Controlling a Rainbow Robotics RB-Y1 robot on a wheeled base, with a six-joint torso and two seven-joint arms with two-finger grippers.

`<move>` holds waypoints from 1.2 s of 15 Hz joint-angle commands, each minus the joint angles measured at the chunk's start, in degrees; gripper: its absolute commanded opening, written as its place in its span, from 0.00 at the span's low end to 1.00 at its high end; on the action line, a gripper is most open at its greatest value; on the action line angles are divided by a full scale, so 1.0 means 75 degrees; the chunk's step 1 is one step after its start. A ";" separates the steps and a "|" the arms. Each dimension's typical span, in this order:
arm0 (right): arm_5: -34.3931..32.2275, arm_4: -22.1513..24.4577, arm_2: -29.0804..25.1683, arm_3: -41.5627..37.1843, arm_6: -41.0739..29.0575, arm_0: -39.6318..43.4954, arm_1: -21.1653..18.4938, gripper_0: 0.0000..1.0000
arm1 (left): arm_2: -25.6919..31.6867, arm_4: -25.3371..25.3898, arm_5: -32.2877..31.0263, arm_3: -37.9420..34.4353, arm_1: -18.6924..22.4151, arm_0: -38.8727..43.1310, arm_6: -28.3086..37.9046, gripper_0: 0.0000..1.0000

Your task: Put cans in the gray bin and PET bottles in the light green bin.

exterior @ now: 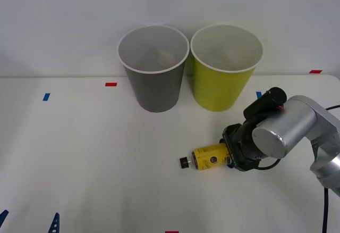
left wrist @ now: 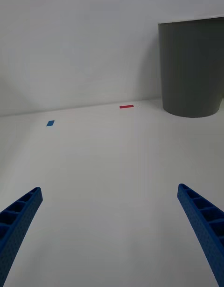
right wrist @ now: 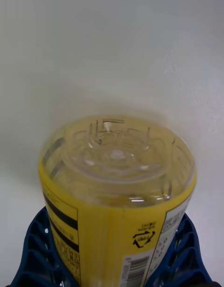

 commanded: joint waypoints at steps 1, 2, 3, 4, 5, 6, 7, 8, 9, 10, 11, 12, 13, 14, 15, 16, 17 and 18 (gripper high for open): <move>0.0004 0.0336 -0.0086 -0.0565 0.0260 0.0243 -0.0123 0.00 | 0.0000 0.0000 0.0000 0.0000 0.0000 0.0000 0.0000 1.00; 0.0028 0.0418 -0.0321 -0.0823 0.0763 0.0501 -0.0123 0.00 | 0.0000 0.0000 0.0000 0.0000 0.0000 0.0000 0.0000 1.00; 0.0063 0.0489 -0.0626 -0.1104 0.1420 0.0759 -0.0123 0.00 | 0.0000 0.0000 0.0000 0.0000 0.0000 0.0000 0.0000 1.00; 0.0133 0.0594 -0.0801 -0.1327 0.1818 0.0923 -0.0123 0.00 | 0.0000 0.0000 0.0000 0.0000 0.0000 0.0000 0.0000 1.00; 0.0239 0.0805 -0.0977 -0.1702 0.2474 0.1122 -0.0111 0.00 | 0.0000 0.0000 0.0000 0.0000 0.0000 0.0000 0.0000 1.00; 0.0239 0.0993 -0.1071 -0.2018 0.2967 0.1274 -0.0111 0.00 | 0.0000 0.0000 0.0000 0.0000 0.0000 0.0000 0.0000 1.00; 0.0239 0.1133 -0.1188 -0.2264 0.3377 0.1427 -0.0111 0.00 | 0.0000 0.0000 0.0000 0.0000 0.0000 0.0000 0.0000 1.00; 0.0239 0.1239 -0.1340 -0.2510 0.3846 0.1602 -0.0064 0.00 | 0.0000 0.0000 0.0000 0.0000 0.0000 0.0000 0.0000 1.00; 0.0239 0.1356 -0.1586 -0.2768 0.4560 0.1848 0.0030 0.00 | 0.0000 0.0000 0.0000 0.0000 0.0000 0.0000 0.0000 1.00; 0.0239 0.1543 -0.1715 -0.2944 0.5111 0.1977 0.0112 0.00 | 0.0000 0.0000 0.0000 0.0000 0.0000 0.0000 0.0000 1.00; 0.0239 0.1731 -0.1809 -0.3084 0.5615 0.2083 0.0205 0.00 | 0.0000 0.0000 0.0000 0.0000 0.0000 0.0000 0.0000 1.00; 0.0239 0.1895 -0.1938 -0.3248 0.6178 0.2212 0.0346 0.00 | 0.0000 0.0000 0.0000 0.0000 0.0000 0.0000 0.0000 1.00; 0.0239 0.1989 -0.2043 -0.3366 0.6553 0.2305 0.0440 0.00 | 0.0000 0.0000 0.0000 0.0000 0.0000 0.0000 0.0000 1.00; 0.0239 0.2153 -0.2137 -0.3518 0.7033 0.2423 0.0545 0.00 | 0.0000 0.0000 0.0000 0.0000 0.0000 0.0000 0.0000 1.00; 0.0239 0.2317 -0.2219 -0.3682 0.7572 0.2528 0.0662 0.00 | 0.0000 0.0000 0.0000 0.0000 0.0000 0.0000 0.0000 1.00; 0.0227 0.2493 -0.2290 -0.3834 0.8041 0.2622 0.0780 0.00 | 0.0000 0.0000 0.0000 0.0000 0.0000 0.0000 0.0000 1.00; 0.0203 0.2610 -0.2348 -0.3987 0.8474 0.2704 0.0873 0.00 | 0.0000 0.0000 0.0000 0.0000 0.0000 0.0000 0.0000 1.00; 0.0203 0.2692 -0.2407 -0.4151 0.8920 0.2774 0.0967 0.00 | 0.0000 0.0000 0.0000 0.0000 0.0000 0.0000 0.0000 1.00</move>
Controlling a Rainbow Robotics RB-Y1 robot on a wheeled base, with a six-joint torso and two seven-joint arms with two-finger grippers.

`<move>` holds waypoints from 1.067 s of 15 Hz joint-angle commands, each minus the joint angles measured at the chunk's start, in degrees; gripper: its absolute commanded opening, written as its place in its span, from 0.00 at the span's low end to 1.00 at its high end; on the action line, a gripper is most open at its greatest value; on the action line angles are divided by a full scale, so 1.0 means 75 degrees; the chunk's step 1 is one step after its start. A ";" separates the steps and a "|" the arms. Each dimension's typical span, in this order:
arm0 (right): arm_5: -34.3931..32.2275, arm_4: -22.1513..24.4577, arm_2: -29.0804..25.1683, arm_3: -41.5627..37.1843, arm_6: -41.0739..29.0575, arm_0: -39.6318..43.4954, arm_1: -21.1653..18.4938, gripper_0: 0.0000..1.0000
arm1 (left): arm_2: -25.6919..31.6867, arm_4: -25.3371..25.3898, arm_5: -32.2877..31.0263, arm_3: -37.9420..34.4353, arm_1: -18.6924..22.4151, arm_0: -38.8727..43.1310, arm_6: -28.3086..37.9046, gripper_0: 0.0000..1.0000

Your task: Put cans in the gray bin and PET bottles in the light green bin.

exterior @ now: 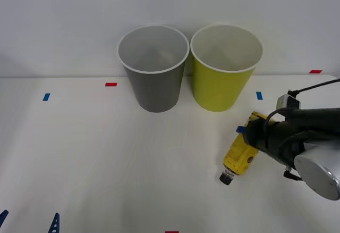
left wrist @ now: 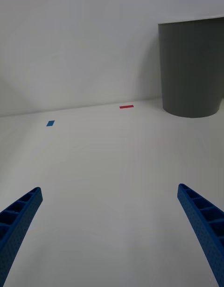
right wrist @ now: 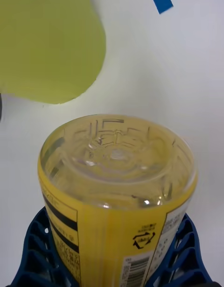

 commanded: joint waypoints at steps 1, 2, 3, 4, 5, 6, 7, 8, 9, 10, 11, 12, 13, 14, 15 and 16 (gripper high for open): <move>-0.0075 0.0432 -0.0241 -0.0627 0.1544 0.0346 0.0366 0.00 | 0.0000 0.0000 0.0000 0.0000 0.0000 0.0000 0.0000 1.00; -0.0192 0.0619 -0.0241 -0.0733 0.2071 0.0428 0.0401 0.00 | 0.0000 0.0000 0.0000 0.0000 0.0000 0.0000 0.0000 1.00; -0.0427 0.0818 -0.0241 -0.0792 0.2716 0.0533 0.0448 0.00 | 0.0000 0.0000 0.0000 0.0000 0.0000 0.0000 0.0000 1.00; -0.0626 0.0971 -0.0241 -0.0838 0.3243 0.0604 0.0483 0.00 | 0.0000 0.0000 0.0000 0.0000 0.0000 0.0000 0.0000 1.00; -0.0731 0.1088 -0.0252 -0.0909 0.3607 0.0651 0.0542 0.00 | 0.0000 0.0000 0.0000 0.0000 0.0000 0.0000 0.0000 1.00; -0.0790 0.1205 -0.0252 -0.1026 0.3982 0.0709 0.0589 0.00 | 0.0000 0.0000 0.0000 0.0000 0.0000 0.0000 0.0000 1.00; -0.0860 0.1205 -0.0346 -0.1178 0.4368 0.0756 0.0718 0.00 | 0.0000 0.0000 0.0000 0.0000 0.0000 0.0000 0.0000 1.00; -0.0954 0.1205 -0.0440 -0.1295 0.4708 0.0791 0.0823 0.00 | 0.0000 0.0000 0.0000 0.0000 0.0000 0.0000 0.0000 1.00; -0.1083 0.1205 -0.0522 -0.1377 0.5060 0.0815 0.0929 0.00 | 0.0000 0.0000 0.0000 0.0000 0.0000 0.0000 0.0000 1.00; -0.1188 0.1205 -0.0569 -0.1459 0.5318 0.0826 0.1011 0.00 | 0.0000 0.0000 0.0000 0.0000 0.0000 0.0000 0.0000 1.00; -0.1294 0.1170 -0.0604 -0.1518 0.5505 0.0838 0.1069 0.00 | 0.0000 0.0000 0.0000 0.0000 0.0000 0.0000 0.0000 1.00; -0.1352 0.1158 -0.0639 -0.1624 0.5587 0.0850 0.1116 0.00 | 0.0000 0.0000 0.0000 0.0000 0.0000 0.0000 0.0000 1.00; -0.1446 0.1158 -0.0639 -0.1729 0.5610 0.0862 0.1140 0.00 | 0.0000 0.0000 0.0000 0.0000 0.0000 0.0000 0.0000 1.00; -0.1563 0.1158 -0.0651 -0.1788 0.5610 0.0850 0.1163 0.00 | 0.0000 0.0000 0.0000 0.0000 0.0000 0.0000 0.0000 1.00; -0.1751 0.1158 -0.0662 -0.1834 0.5634 0.0850 0.1175 0.00 | 0.0000 0.0000 0.0000 0.0000 0.0000 0.0000 0.0000 1.00; -0.1892 0.1158 -0.0662 -0.1870 0.5634 0.0850 0.1233 0.00 | 0.0000 0.0000 0.0000 0.0000 0.0000 0.0000 0.0000 1.00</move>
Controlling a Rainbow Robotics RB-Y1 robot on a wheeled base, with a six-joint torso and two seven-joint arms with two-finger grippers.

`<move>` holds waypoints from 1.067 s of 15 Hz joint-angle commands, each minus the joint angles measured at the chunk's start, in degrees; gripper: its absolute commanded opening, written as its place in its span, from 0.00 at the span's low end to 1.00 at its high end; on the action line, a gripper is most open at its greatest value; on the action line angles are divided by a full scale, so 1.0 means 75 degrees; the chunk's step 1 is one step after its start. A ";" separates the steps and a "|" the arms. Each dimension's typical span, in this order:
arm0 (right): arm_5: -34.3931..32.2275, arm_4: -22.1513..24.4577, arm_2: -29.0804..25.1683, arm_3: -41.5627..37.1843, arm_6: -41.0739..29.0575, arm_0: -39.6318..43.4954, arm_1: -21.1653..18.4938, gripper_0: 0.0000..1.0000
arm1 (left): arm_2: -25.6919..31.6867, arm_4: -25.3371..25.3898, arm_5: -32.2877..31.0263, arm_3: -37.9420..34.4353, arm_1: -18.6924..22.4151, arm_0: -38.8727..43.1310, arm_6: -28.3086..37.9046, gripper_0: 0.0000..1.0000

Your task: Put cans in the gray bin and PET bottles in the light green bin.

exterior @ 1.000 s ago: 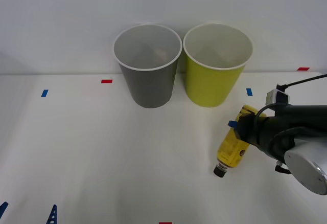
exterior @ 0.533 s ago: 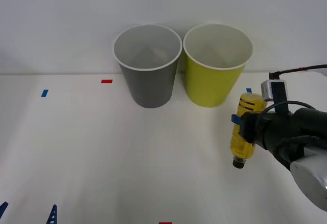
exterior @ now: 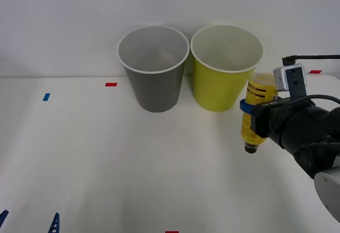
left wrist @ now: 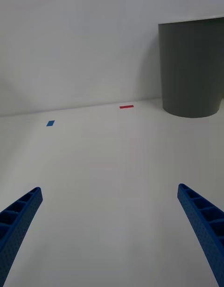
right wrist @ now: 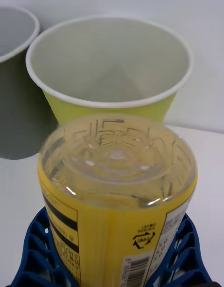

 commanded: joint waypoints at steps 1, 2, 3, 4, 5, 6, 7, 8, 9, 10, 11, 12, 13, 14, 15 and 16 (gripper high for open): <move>-0.0327 0.0006 -0.0061 -0.0188 -0.0001 -0.0026 0.0160 0.00 | 0.0000 0.0000 0.0000 0.0000 0.0000 0.0000 0.0000 1.00; -0.0327 -0.0006 -0.0107 -0.0305 -0.0024 -0.0062 0.0265 0.00 | 0.0000 0.0000 0.0000 0.0000 0.0000 0.0000 0.0000 1.00; -0.0327 -0.0006 -0.0154 -0.0434 -0.0047 -0.0132 0.0359 0.00 | 0.0000 0.0000 0.0000 0.0000 0.0000 0.0000 0.0000 1.00; -0.0327 0.0006 -0.0178 -0.0442 -0.0083 -0.0167 0.0429 0.00 | 0.0000 0.0000 0.0000 0.0000 0.0000 0.0000 0.0000 1.00; -0.0245 0.0112 -0.0166 -0.0442 -0.0129 -0.0226 0.0488 0.00 | 0.0000 0.0000 0.0000 0.0000 0.0000 0.0000 0.0000 1.00; 0.0013 0.0252 -0.0166 -0.0442 -0.0176 -0.0331 0.0570 0.00 | 0.0000 0.0000 0.0000 0.0000 0.0000 0.0000 0.0000 1.00; 0.0341 0.0405 -0.0166 -0.0442 -0.0223 -0.0554 0.0722 0.00 | 0.0000 0.0000 0.0000 0.0000 0.0000 0.0000 0.0000 1.00; 0.0528 0.0498 -0.0166 -0.0442 -0.0270 -0.0741 0.0828 0.00 | 0.0000 0.0000 0.0000 0.0000 0.0000 0.0000 0.0000 1.00; 0.0751 0.0592 -0.0166 -0.0442 -0.0352 -0.0976 0.0922 0.00 | 0.0000 0.0000 0.0000 0.0000 0.0000 0.0000 0.0000 1.00; 0.0962 0.0616 -0.0178 -0.0442 -0.0528 -0.1187 0.0969 0.00 | 0.0000 0.0000 0.0000 0.0000 0.0000 0.0000 0.0000 1.00; 0.1184 0.0616 -0.0189 -0.0442 -0.0856 -0.1386 0.0992 0.00 | 0.0000 0.0000 0.0000 0.0000 0.0000 0.0000 0.0000 1.00; 0.1325 0.0616 -0.0201 -0.0442 -0.1137 -0.1538 0.0969 0.00 | 0.0000 0.0000 0.0000 0.0000 0.0000 0.0000 0.0000 1.00; 0.1325 0.0604 -0.0213 -0.0442 -0.1184 -0.1597 0.0910 0.00 | 0.0000 0.0000 0.0000 0.0000 0.0000 0.0000 0.0000 1.00; 0.1348 0.0580 -0.0260 -0.0442 -0.1231 -0.1714 0.0863 0.00 | 0.0000 0.0000 0.0000 0.0000 0.0000 0.0000 0.0000 1.00; 0.1641 0.0487 -0.0342 -0.0442 -0.1290 -0.1901 0.0875 0.00 | 0.0000 0.0000 0.0000 0.0000 0.0000 0.0000 0.0000 1.00; 0.2239 0.0299 -0.0576 -0.0442 -0.1348 -0.2288 0.0969 0.00 | 0.0000 0.0000 0.0000 0.0000 0.0000 0.0000 0.0000 1.00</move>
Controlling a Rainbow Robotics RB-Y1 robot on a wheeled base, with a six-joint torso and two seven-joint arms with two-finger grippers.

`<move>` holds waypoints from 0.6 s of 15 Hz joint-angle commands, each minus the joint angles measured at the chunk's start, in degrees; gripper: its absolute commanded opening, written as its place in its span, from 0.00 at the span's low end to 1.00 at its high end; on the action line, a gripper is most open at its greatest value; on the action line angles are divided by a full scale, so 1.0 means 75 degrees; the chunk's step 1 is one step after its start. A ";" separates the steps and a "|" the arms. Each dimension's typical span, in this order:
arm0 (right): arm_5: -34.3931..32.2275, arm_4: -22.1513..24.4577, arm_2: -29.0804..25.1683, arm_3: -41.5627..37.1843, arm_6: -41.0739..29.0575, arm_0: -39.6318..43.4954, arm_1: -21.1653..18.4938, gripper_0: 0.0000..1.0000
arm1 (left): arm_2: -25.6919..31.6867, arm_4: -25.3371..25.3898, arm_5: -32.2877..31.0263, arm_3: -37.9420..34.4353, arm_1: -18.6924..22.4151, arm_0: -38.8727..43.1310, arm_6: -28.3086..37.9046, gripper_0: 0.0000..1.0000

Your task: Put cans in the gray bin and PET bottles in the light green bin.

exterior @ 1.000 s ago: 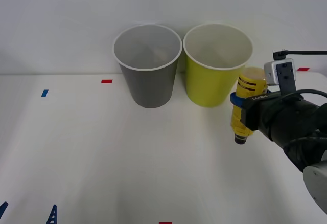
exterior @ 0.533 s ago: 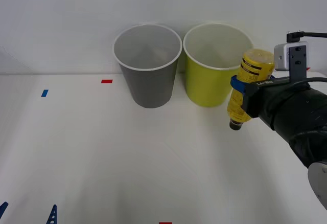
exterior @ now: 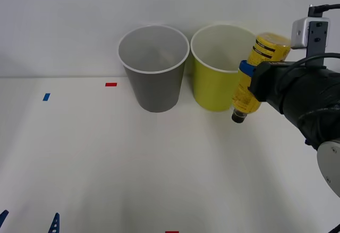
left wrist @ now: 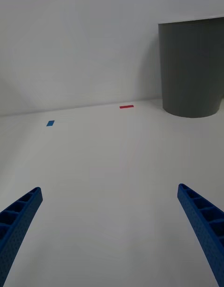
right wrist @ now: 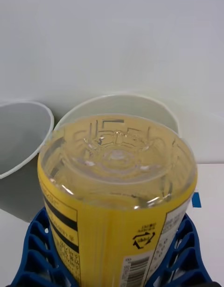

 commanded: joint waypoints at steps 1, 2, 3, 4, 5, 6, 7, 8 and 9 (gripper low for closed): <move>0.1189 -0.0463 -0.0500 0.0001 -0.0139 -0.0835 0.0164 0.00 | 0.0000 0.0000 0.0000 0.0000 0.0000 0.0000 0.0000 1.00; 0.1283 -0.0592 -0.0652 0.0001 -0.0150 -0.1034 0.0199 0.00 | 0.0000 0.0000 0.0000 0.0000 0.0000 0.0000 0.0000 1.00; 0.1283 -0.0615 -0.0699 0.0001 -0.0186 -0.1233 0.0187 0.00 | 0.0000 0.0000 0.0000 0.0000 0.0000 0.0000 0.0000 1.00; 0.1283 -0.0580 -0.0687 0.0001 -0.0209 -0.1409 0.0199 0.00 | 0.0000 0.0000 0.0000 0.0000 0.0000 0.0000 0.0000 1.00; 0.1283 -0.0545 -0.0699 0.0001 -0.0268 -0.1632 0.0246 0.00 | 0.0000 0.0000 0.0000 0.0000 0.0000 0.0000 0.0000 1.00; 0.1283 -0.0521 -0.0699 0.0001 -0.0303 -0.1831 0.0246 0.00 | 0.0000 0.0000 0.0000 0.0000 0.0000 0.0000 0.0000 1.00; 0.1295 -0.0486 -0.0699 0.0001 -0.0338 -0.2054 0.0234 0.00 | 0.0000 0.0000 0.0000 0.0000 0.0000 0.0000 0.0000 1.00; 0.1283 -0.0439 -0.0722 0.0001 -0.0350 -0.2323 0.0222 0.00 | 0.0000 0.0000 0.0000 0.0000 0.0000 0.0000 0.0000 1.00; 0.1295 -0.0334 -0.0722 0.0001 -0.0350 -0.2511 0.0222 0.00 | 0.0000 0.0000 0.0000 0.0000 0.0000 0.0000 0.0000 1.00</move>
